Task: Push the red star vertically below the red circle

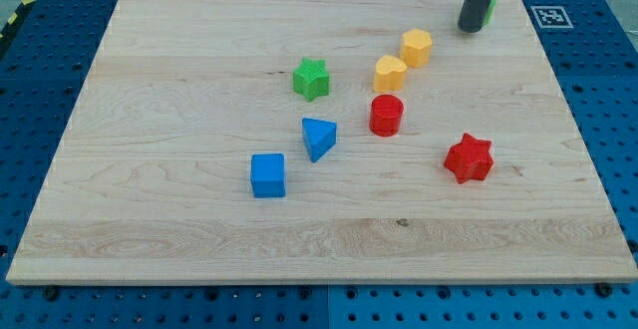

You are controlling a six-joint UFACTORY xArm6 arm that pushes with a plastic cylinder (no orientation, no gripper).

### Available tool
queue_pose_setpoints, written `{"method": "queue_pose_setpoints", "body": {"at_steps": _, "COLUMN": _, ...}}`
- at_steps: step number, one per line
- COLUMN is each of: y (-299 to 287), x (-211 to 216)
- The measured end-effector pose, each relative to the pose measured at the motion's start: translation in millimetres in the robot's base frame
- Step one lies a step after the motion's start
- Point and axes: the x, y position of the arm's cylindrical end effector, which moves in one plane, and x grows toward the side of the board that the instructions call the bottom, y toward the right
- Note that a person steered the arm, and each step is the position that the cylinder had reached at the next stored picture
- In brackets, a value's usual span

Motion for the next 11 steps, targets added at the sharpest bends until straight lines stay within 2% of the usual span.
{"method": "queue_pose_setpoints", "body": {"at_steps": 3, "y": -1.7, "x": 149.2}}
{"method": "queue_pose_setpoints", "body": {"at_steps": 4, "y": -9.9, "x": 182.5}}
{"method": "queue_pose_setpoints", "body": {"at_steps": 7, "y": -58.5, "x": 228.9}}
{"method": "queue_pose_setpoints", "body": {"at_steps": 11, "y": -44.2, "x": 274.4}}
